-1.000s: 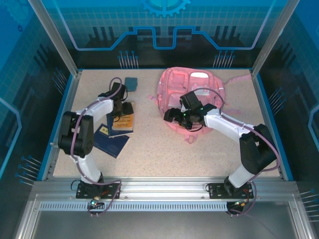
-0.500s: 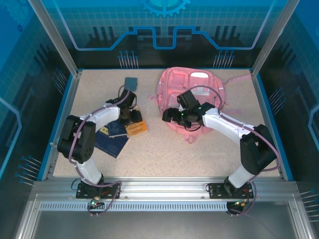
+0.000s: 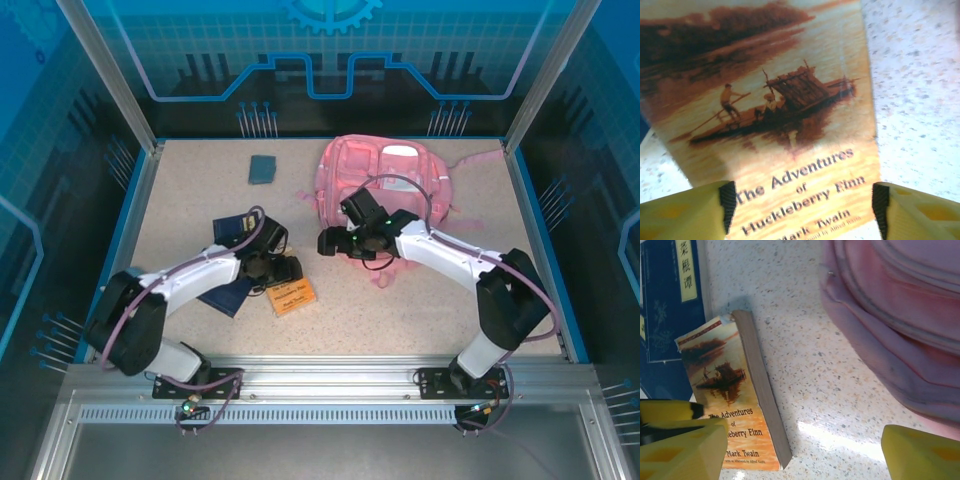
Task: Pack the student bag
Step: Move the book to the center of the table, then pick up the book at the center of the table.
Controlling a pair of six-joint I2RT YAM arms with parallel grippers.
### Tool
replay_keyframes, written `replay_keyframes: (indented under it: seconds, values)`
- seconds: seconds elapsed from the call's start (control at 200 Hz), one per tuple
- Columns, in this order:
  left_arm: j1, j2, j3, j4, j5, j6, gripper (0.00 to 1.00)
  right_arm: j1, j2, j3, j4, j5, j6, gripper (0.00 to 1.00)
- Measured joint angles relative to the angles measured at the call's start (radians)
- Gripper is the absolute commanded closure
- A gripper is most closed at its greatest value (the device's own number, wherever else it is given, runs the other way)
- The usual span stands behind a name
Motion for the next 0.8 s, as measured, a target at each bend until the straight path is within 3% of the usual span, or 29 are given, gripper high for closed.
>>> replay_keyframes:
  seconds: [0.17, 0.365, 0.53, 0.8]
  values:
    - [0.088, -0.146, -0.06, 0.022, 0.024, -0.045, 0.2, 0.056, 0.164, 0.16, -0.018, -0.008, -0.065, 0.31]
    - [0.233, -0.174, -0.2, 0.094, 0.109, -0.098, 0.21, 0.103, 0.341, 0.304, -0.05, -0.009, -0.092, 0.46]
    - [0.256, -0.147, -0.225, 0.149, 0.185, -0.101, 0.22, 0.111, 0.425, 0.36, -0.1, -0.012, -0.086, 0.51]
    - [0.26, -0.068, -0.226, 0.211, 0.219, -0.096, 0.23, 0.126, 0.473, 0.374, -0.131, -0.04, -0.08, 0.56]
